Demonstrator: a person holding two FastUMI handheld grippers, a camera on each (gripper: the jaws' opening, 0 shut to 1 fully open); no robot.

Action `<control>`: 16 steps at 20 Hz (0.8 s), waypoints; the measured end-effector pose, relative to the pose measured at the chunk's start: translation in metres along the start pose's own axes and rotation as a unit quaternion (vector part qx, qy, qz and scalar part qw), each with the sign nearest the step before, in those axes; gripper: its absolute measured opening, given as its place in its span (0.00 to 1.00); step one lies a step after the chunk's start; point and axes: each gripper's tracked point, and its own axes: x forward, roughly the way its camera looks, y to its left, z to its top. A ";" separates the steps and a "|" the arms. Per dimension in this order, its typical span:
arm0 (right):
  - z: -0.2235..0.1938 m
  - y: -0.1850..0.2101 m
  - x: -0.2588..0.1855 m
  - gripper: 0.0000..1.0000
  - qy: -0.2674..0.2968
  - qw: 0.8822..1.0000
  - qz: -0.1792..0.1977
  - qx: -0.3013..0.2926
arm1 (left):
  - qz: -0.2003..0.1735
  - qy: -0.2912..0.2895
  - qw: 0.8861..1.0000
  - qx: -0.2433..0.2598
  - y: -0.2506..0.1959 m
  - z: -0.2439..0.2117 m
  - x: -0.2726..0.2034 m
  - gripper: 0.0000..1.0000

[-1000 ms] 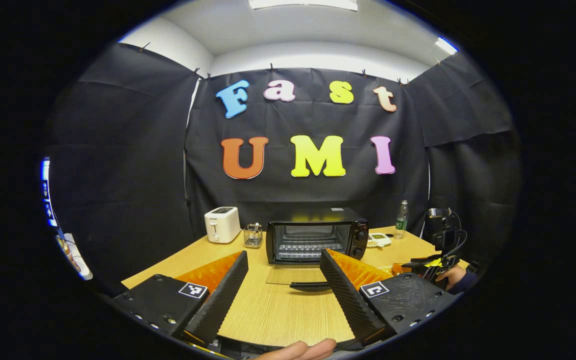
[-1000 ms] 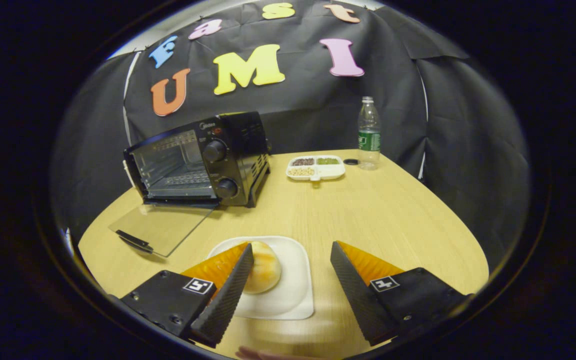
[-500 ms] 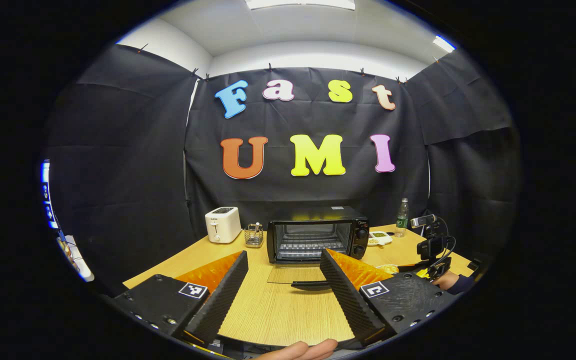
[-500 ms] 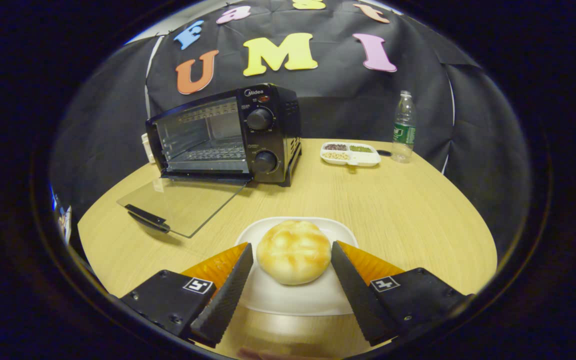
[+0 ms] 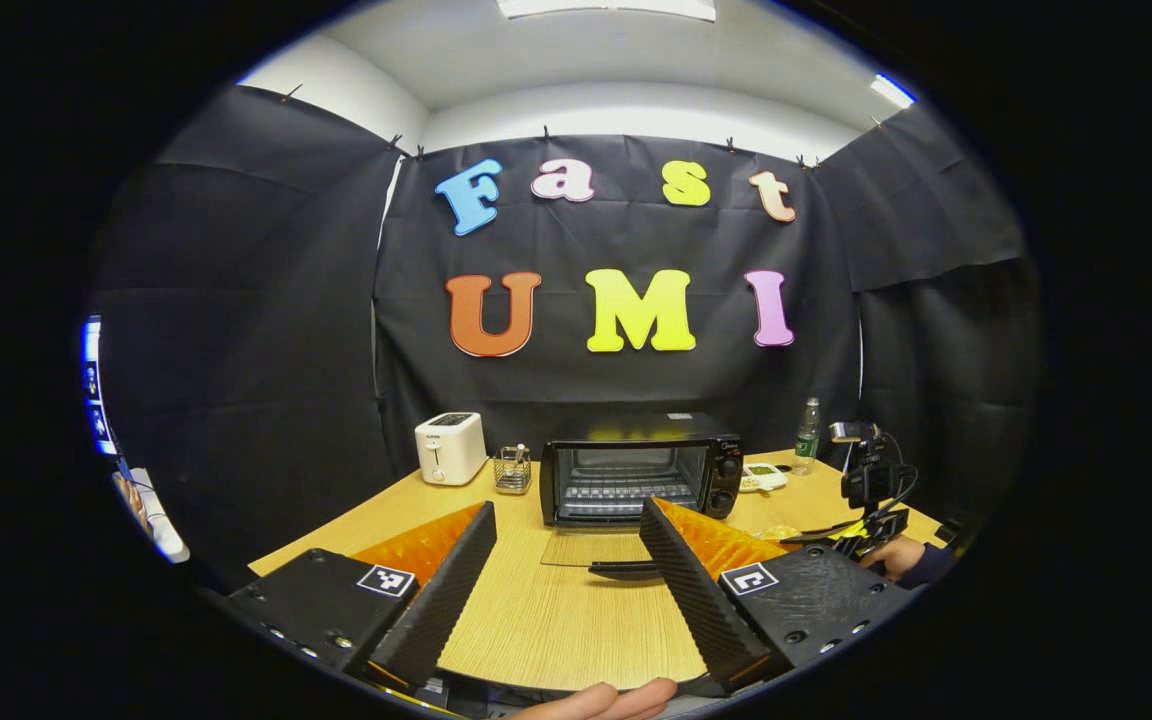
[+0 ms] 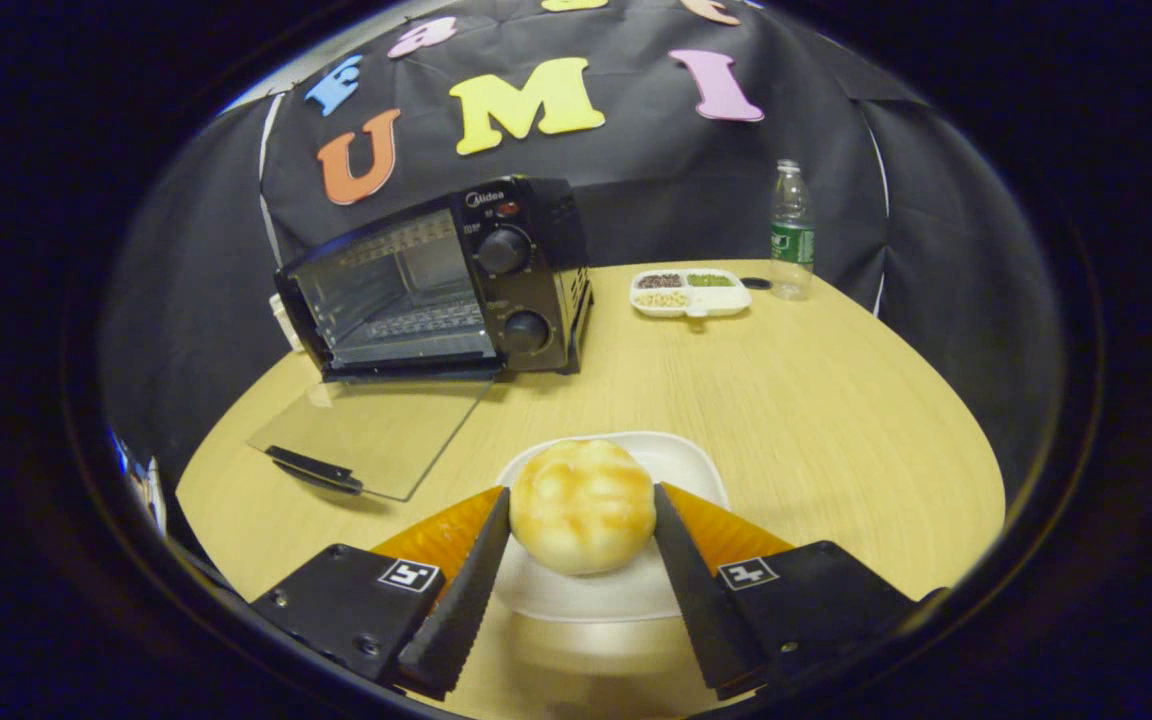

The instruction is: Open the electric oven with the left hand, put the food in, and close the electric oven.

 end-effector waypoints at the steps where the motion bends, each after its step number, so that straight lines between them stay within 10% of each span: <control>1: 0.005 0.005 -0.005 0.85 -0.006 1.000 0.006 0.012 | 0.002 -0.002 1.000 -0.001 0.003 0.002 0.002 0.93; 9: 0.035 0.074 -0.018 0.85 -0.033 0.991 0.081 0.098 | 0.012 0.002 1.000 -0.015 0.019 0.017 0.031 0.95; 16: 0.080 0.146 0.003 0.85 -0.095 0.953 0.159 0.239 | 0.042 -0.023 0.999 -0.021 0.049 0.038 0.050 0.95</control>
